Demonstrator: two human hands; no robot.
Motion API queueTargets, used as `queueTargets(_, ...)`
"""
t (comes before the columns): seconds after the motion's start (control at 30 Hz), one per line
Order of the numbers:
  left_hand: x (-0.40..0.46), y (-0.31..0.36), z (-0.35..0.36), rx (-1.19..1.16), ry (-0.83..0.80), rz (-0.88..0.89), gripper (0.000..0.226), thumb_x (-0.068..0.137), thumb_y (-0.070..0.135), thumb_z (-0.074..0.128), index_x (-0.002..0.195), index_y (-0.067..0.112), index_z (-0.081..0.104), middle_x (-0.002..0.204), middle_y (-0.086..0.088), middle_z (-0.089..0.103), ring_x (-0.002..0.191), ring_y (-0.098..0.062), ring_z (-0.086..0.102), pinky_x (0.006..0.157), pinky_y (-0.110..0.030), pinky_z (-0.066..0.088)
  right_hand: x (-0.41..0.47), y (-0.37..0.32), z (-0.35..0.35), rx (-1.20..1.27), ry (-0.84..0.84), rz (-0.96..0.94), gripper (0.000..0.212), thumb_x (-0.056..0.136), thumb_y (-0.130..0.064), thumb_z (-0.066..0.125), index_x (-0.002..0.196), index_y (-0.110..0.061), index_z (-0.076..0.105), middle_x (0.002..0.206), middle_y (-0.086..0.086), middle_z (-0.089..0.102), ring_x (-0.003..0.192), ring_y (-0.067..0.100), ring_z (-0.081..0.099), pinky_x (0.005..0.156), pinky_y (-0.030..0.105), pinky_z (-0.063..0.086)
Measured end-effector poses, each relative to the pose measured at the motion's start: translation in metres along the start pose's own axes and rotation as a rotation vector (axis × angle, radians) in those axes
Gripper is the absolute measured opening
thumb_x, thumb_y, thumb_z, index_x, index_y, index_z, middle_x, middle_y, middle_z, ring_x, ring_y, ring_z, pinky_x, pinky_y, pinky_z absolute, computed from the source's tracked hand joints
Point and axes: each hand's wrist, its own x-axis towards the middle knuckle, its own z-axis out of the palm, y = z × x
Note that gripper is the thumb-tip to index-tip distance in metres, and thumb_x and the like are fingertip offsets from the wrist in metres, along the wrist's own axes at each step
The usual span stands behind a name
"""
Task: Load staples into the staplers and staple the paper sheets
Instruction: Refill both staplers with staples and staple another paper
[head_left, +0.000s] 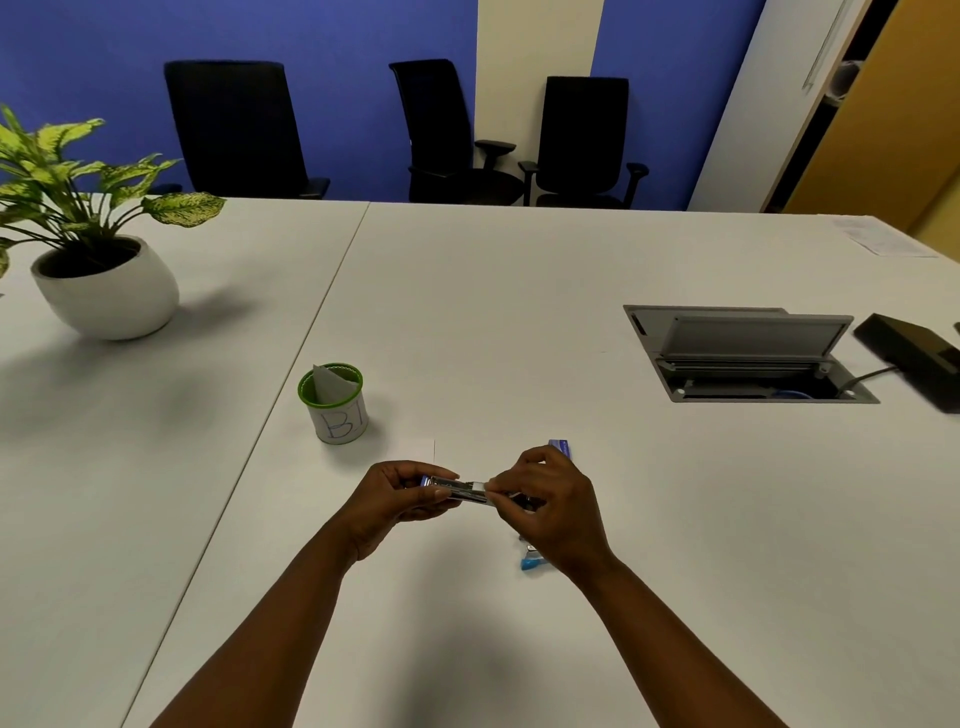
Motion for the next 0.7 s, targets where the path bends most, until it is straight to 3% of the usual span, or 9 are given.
queueTargets(0.33, 0.003, -0.005, 0.000, -0.009, -0.001, 0.003, 0.027, 0.079, -0.003, 0.062, 0.079, 0.019, 0.077, 0.081, -0.005, 0.076, 0.078, -0.020, 0.073, 0.065, -0.020, 0.056, 0.002, 0.000, 0.001, -0.120, -0.036, -0.090, 0.004, 0.072, -0.015, 0.072, 0.074, -0.013, 0.074, 0.072, -0.002, 0.072, 0.079, 0.017, 0.059, 0.054, 0.032, 0.053)
queueTargets(0.43, 0.002, -0.005, 0.001, -0.017, -0.003, 0.007, 0.026, 0.078, -0.001, 0.062, 0.080, 0.020, 0.077, 0.082, -0.005, 0.077, 0.079, -0.019, 0.073, 0.065, -0.019, 0.056, 0.000, 0.001, 0.003, -0.097, -0.058, -0.075, 0.005, 0.074, -0.015, 0.072, 0.077, -0.013, 0.074, 0.077, 0.000, 0.071, 0.081, 0.013, 0.055, 0.056, 0.033, 0.054)
queueTargets(0.6, 0.003, -0.012, -0.002, -0.084, 0.004, 0.010, 0.023, 0.076, 0.002, 0.063, 0.081, 0.019, 0.077, 0.084, -0.006, 0.076, 0.081, -0.019, 0.073, 0.067, -0.020, 0.056, 0.001, -0.003, -0.002, -0.077, -0.128, -0.027, 0.011, 0.081, -0.014, 0.064, 0.089, -0.012, 0.071, 0.086, 0.002, 0.070, 0.079, 0.018, 0.063, 0.066, 0.036, 0.056)
queueTargets(0.7, 0.001, -0.017, -0.002, -0.176, -0.022, 0.025, 0.020, 0.064, 0.017, 0.076, 0.083, 0.017, 0.077, 0.087, -0.006, 0.076, 0.082, -0.018, 0.072, 0.069, -0.021, 0.056, 0.007, -0.009, -0.009, -0.228, -0.196, -0.075, 0.011, 0.080, -0.013, 0.058, 0.085, -0.012, 0.067, 0.084, 0.002, 0.066, 0.066, 0.020, 0.061, 0.055, 0.034, 0.053)
